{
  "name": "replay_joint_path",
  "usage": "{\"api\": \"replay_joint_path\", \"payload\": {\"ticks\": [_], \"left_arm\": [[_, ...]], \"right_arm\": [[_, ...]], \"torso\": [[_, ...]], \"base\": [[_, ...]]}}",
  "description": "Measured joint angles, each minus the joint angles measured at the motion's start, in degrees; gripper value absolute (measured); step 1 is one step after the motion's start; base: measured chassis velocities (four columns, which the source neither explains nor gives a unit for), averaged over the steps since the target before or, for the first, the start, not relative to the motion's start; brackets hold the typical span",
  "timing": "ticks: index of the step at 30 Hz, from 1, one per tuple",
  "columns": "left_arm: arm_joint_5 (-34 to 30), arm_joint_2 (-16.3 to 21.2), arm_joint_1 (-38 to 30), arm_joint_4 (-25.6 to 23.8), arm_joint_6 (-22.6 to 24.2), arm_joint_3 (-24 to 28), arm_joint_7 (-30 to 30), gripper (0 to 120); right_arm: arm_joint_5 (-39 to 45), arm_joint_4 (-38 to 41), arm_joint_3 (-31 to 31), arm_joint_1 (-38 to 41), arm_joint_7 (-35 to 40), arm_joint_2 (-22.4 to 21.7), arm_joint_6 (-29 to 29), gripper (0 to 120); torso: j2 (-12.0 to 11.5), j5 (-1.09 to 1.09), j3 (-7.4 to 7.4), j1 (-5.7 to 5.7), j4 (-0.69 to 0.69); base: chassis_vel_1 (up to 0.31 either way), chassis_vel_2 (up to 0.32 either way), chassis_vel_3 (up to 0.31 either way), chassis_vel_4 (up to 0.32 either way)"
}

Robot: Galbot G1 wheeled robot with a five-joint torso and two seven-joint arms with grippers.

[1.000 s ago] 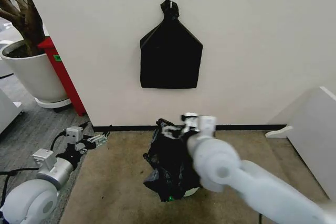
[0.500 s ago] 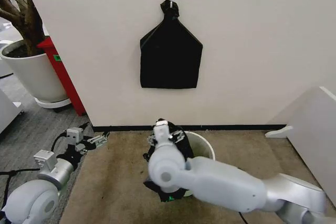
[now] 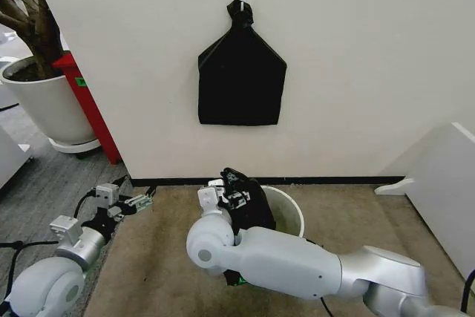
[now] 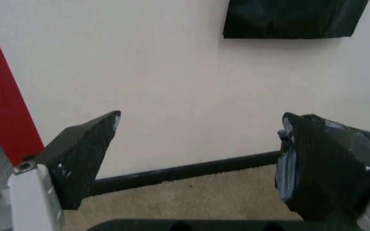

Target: Place the garbage bag over the trash bin.

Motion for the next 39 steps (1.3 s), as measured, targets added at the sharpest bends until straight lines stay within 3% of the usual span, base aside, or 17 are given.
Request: {"api": "replay_joint_path", "payload": {"ticks": [13,20,39], "left_arm": [[-0.5,0.0,-0.6,1.1,-0.9,0.0,2.1,100],[-0.3,-0.1,-0.7,1.2,-1.1,0.7,2.4,100],[0.5,-1.1,-0.2,0.4,-1.0,0.9,2.6,100]], "right_arm": [[-3.5,-1.1,-0.7,-0.8,-0.1,-5.0,-0.9,100],[-3.0,3.7,-0.5,-0.9,-0.1,-9.4,-0.4,100],[2.5,8.3,-0.3,-1.4,-0.1,-9.5,1.4,100]], "torso": [[0.0,0.01,-0.01,0.00,0.00],[0.0,-0.01,0.00,0.00,-0.03],[0.0,0.00,0.00,0.00,0.00]], "base": [[0.000,0.000,0.000,0.000],[0.000,0.000,0.000,0.000],[0.000,0.000,0.000,0.000]]}}
